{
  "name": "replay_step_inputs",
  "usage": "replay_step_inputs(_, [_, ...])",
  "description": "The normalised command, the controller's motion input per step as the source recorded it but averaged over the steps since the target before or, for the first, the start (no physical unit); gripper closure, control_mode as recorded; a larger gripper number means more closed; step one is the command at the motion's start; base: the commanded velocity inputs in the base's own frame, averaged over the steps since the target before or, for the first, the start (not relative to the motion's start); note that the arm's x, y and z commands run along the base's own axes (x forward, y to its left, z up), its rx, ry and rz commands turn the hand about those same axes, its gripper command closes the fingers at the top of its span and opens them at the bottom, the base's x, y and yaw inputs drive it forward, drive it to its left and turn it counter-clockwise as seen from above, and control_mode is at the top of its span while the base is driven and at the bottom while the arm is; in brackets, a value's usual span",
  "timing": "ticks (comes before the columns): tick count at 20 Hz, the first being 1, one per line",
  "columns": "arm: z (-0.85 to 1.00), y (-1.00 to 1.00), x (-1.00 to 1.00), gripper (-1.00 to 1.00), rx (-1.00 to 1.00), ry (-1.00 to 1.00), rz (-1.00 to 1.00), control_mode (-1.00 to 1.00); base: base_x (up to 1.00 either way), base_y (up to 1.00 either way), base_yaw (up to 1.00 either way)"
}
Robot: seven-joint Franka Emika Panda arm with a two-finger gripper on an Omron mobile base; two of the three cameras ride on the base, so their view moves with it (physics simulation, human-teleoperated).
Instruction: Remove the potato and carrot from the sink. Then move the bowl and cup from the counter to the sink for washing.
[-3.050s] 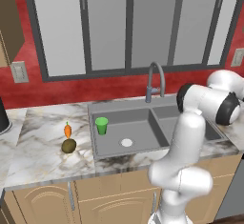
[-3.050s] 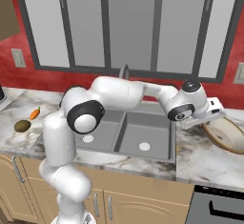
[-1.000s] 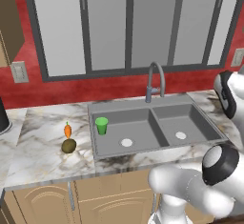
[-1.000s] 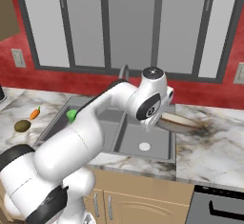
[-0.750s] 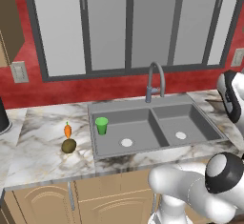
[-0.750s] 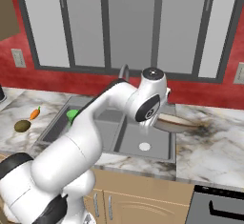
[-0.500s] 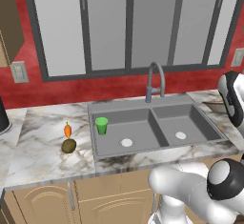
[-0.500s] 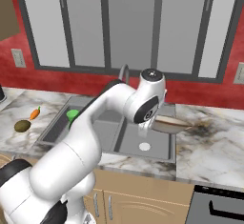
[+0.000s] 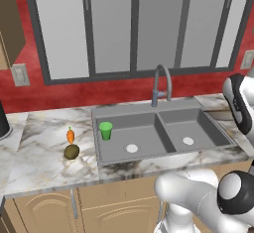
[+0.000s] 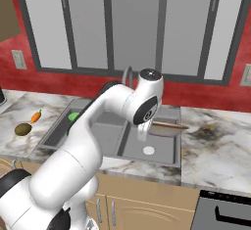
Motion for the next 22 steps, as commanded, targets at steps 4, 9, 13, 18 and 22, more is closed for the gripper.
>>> replay_step_inputs(4, [0.0,0.19,-0.16,1.0,0.0,0.01,0.08,-1.0,0.0,0.0,0.0])
replay_step_inputs(9, [0.03,0.24,-0.17,1.0,0.01,0.01,0.07,-1.0,0.0,0.0,0.0])
replay_step_inputs(13, [0.08,0.25,-0.17,1.0,0.04,0.0,0.05,-1.0,0.0,0.0,0.0])
replay_step_inputs(18, [0.07,0.29,-0.19,1.0,0.04,0.0,0.05,-1.0,0.0,0.0,0.0])
replay_step_inputs(22, [0.04,0.31,-0.15,1.0,0.03,0.01,0.05,-1.0,0.0,0.0,0.0])
